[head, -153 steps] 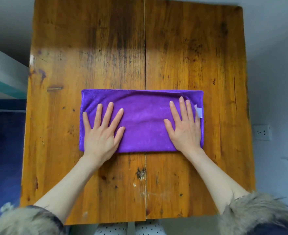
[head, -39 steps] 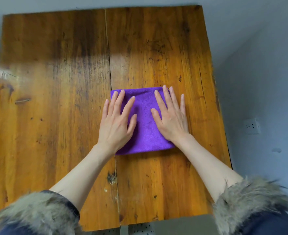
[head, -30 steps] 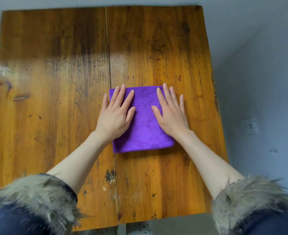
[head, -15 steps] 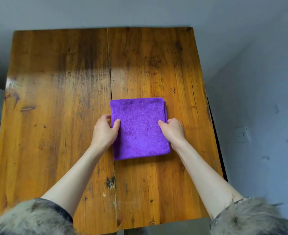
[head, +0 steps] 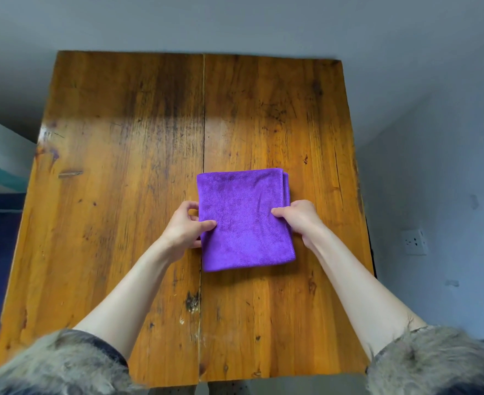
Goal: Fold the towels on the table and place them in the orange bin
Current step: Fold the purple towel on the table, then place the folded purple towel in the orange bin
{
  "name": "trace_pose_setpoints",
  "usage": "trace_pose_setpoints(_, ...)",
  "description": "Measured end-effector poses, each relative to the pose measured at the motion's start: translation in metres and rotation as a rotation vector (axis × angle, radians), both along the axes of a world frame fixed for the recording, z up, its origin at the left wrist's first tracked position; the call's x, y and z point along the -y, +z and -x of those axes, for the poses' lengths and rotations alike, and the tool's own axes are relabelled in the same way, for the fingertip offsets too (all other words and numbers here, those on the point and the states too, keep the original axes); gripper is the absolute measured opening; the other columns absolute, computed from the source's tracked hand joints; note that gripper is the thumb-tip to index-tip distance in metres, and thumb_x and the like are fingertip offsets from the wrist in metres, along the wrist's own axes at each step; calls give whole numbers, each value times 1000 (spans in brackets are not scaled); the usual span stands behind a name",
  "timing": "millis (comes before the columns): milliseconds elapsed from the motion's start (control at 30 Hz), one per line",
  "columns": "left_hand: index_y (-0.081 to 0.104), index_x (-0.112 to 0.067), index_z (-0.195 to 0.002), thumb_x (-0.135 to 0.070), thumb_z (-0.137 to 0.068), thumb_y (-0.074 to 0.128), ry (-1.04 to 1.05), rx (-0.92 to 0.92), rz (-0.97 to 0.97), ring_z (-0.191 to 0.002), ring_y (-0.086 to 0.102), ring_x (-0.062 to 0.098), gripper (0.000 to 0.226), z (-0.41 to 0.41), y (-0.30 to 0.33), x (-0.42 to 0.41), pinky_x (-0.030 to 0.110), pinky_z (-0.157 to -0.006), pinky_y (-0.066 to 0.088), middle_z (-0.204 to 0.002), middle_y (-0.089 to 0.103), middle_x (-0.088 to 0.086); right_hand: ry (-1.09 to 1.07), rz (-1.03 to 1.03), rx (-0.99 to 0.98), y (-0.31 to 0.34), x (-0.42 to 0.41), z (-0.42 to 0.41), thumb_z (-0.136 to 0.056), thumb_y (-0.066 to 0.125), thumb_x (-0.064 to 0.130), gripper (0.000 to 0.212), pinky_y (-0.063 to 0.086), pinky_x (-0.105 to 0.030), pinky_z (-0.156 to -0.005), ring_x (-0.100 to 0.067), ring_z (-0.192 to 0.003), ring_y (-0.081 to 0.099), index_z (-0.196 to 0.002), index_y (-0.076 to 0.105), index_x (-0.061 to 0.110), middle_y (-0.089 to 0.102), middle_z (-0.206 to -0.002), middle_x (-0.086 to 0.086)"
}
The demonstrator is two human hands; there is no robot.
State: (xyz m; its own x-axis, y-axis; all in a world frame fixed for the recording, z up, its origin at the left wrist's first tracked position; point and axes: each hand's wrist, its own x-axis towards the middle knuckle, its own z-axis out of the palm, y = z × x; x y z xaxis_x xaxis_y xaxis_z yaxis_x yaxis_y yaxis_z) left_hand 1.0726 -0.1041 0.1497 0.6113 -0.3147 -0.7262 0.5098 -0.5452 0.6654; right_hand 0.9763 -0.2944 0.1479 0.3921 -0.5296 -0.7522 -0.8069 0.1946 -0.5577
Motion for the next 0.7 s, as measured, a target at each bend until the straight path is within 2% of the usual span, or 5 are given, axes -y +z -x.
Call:
trace_pose_setpoints(100,46,-15,-117,-6,-87,62,15,-14,12,-66,57,7,35,6,3,-11,19,-43,46,-75,52,-1,-11,-32,20,4,-8,4,-84,66,13,9,50,-29,-66,-23,-82,64,-77,61,10,67,-98,-11)
trace_pose_setpoints(200,47,-16,-114,-4,-87,62,31,-39,20,-68,58,9,32,11,9,-31,20,-44,49,-75,53,1,-2,-143,26,13,-21,8,-86,64,10,5,50,-27,-66,-18,-79,63,-91,63,7,66,-98,-8)
trace_pose_setpoints(300,50,-18,-110,-4,-86,63,71,-85,64,-71,61,11,31,13,23,-57,23,-48,50,-78,56,2,75,-225,47,31,-36,8,-87,63,11,9,51,-29,-73,-15,-85,64,-96,65,12,67,-98,-2)
trace_pose_setpoints(433,55,-23,-106,-7,-83,67,168,-118,134,-77,63,14,30,17,48,-101,30,-59,54,-93,60,7,188,-267,80,65,-60,-3,-87,60,11,9,49,-31,-71,-14,-83,60,-94,63,15,65,-90,2)
trace_pose_setpoints(700,51,-23,-116,-11,-85,65,423,27,208,-90,61,18,36,25,132,-223,35,-73,55,-104,61,6,439,-329,246,144,-166,-51,-86,61,9,22,48,-35,-82,-12,-84,62,-107,66,14,69,-94,3)
